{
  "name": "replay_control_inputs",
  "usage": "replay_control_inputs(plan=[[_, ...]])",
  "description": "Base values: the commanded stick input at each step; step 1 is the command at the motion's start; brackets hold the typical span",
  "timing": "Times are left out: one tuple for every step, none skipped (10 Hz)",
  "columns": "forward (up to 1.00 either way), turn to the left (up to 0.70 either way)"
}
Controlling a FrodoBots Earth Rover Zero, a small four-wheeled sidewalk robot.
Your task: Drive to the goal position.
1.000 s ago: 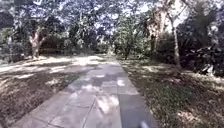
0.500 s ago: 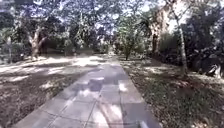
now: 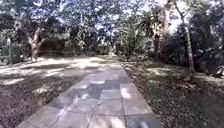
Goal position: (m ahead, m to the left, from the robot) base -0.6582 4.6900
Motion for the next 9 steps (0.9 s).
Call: replay_control_inputs(plan=[[0.5,0.0],[0.5,0.0],[0.5,0.0],[0.5,0.0],[0.5,0.0],[0.5,0.0],[0.5,0.0],[0.5,0.0],[0.5,0.0]])
